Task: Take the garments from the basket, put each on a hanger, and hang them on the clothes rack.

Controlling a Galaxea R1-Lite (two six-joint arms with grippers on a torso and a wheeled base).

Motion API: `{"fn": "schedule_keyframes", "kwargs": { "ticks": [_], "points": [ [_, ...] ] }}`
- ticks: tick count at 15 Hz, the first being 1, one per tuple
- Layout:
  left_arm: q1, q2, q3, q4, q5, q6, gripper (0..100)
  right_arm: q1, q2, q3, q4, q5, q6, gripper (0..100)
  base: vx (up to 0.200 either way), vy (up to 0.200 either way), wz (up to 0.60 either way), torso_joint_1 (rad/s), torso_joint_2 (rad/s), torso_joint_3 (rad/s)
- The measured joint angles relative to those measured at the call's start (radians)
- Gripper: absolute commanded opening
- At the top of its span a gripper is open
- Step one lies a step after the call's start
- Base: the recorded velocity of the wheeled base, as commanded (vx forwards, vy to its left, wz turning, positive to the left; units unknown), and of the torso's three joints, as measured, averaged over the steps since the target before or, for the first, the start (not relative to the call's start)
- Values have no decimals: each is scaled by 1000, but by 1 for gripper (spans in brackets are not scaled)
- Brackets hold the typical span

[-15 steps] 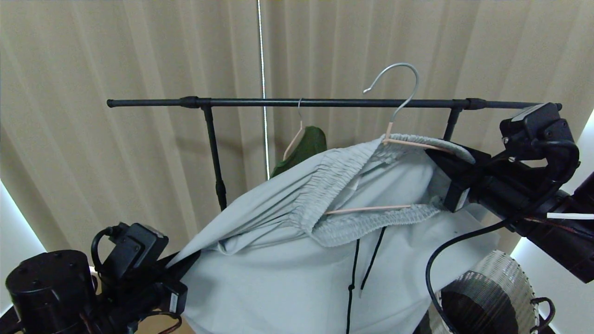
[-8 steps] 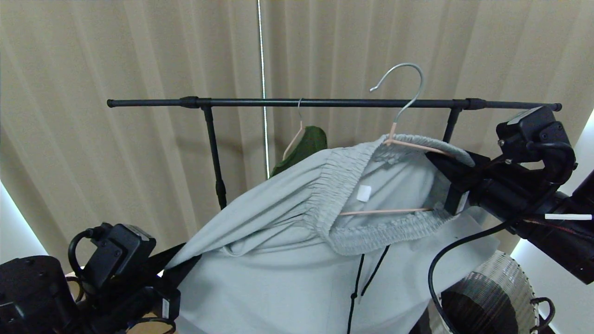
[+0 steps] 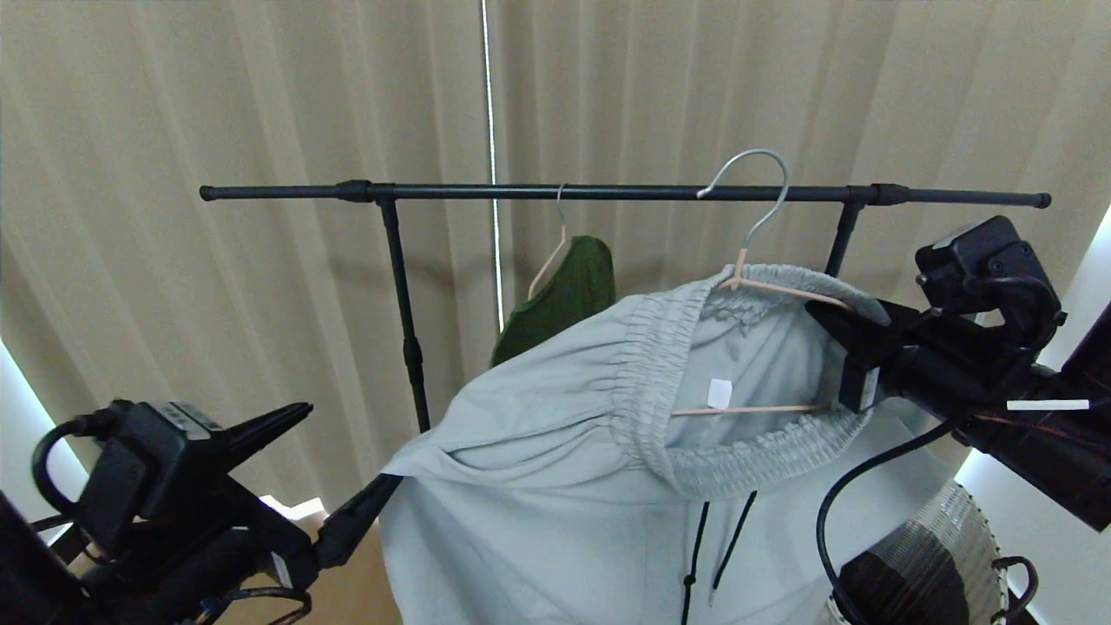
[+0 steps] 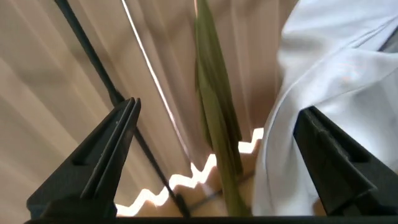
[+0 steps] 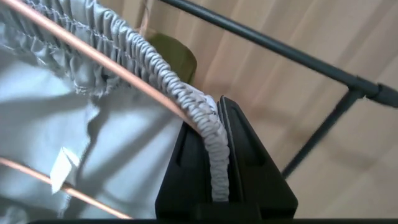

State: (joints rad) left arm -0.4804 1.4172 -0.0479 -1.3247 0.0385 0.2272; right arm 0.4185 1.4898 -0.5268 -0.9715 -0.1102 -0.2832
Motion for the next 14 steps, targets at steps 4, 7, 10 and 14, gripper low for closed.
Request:
{"fn": "schedule_keyframes", "kwargs": {
  "ticks": [4, 7, 10, 14],
  "points": [
    [2, -157, 32, 10, 0, -48, 100, -12, -14, 16, 37, -53, 0, 0, 0, 0, 0, 0, 0, 0],
    [4, -247, 45, 69, -6, -96, 100, -81, -50, 89, 57, -65, -1, 0, 0, 0, 0, 0, 0, 0],
    [4, -285, 43, 72, -7, -87, 100, -173, -117, 144, 120, -66, -6, 0, 0, 0, 0, 0, 0, 0],
    [3, -310, 47, 70, -7, -72, 100, -252, -168, 151, 197, -74, -5, 0, 0, 0, 0, 0, 0, 0]
  ]
}}
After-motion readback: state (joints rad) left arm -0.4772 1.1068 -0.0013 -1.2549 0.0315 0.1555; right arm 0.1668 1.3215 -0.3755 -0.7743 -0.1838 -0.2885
